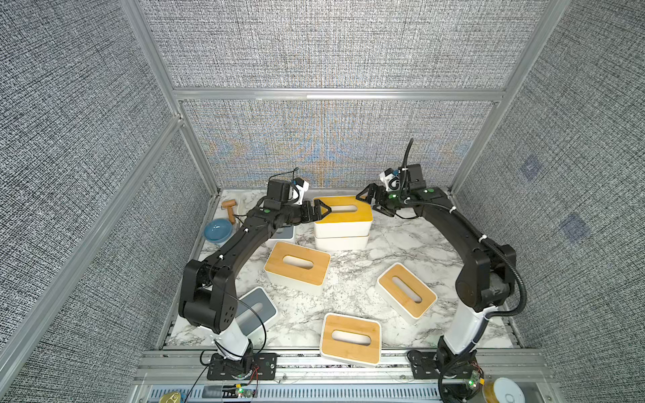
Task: Stack the tissue boxes
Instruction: Place the tissue box at the tissue box, then pick up the tissue box from the center of the board.
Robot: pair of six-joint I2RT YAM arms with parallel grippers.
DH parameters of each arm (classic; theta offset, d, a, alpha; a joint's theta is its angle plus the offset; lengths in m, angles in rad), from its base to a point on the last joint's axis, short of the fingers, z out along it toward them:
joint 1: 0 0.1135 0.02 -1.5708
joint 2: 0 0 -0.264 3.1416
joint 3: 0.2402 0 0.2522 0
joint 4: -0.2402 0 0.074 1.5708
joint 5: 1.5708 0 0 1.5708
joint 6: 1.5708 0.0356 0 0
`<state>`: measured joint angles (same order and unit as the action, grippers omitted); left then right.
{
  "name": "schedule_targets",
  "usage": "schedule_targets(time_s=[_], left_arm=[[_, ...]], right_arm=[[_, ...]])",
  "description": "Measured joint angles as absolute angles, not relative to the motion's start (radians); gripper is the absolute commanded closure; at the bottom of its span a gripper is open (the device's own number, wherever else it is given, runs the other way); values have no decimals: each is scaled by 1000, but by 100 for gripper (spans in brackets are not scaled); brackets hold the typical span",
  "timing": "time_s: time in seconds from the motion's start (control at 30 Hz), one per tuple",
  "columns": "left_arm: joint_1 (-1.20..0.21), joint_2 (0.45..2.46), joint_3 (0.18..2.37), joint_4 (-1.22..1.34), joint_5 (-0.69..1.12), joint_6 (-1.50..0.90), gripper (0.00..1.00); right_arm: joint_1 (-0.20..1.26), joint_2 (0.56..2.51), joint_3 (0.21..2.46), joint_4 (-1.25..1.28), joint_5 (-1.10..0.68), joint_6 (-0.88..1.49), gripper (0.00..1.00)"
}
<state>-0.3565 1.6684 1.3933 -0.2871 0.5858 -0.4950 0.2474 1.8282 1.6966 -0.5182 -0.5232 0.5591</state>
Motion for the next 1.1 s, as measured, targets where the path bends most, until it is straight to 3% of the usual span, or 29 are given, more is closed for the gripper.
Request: schedule_targets(time_s=[0.23, 0.5, 0.83, 0.97, 1.1], left_arm=[[-355, 1533, 1405, -382, 469, -472, 0], [-352, 1282, 1237, -564, 357, -524, 1], [-373, 1030, 943, -717, 262, -928, 1], [-448, 1034, 894, -719, 230, -1115, 1], [-478, 1109, 881, -706, 205, -1256, 9]], right_arm=[[225, 1747, 1740, -585, -450, 515, 1], [223, 1588, 1635, -593, -371, 453, 1], [205, 1429, 1521, -557, -255, 454, 1], [206, 1365, 1451, -551, -225, 439, 1], [202, 1375, 1454, -561, -251, 412, 1]])
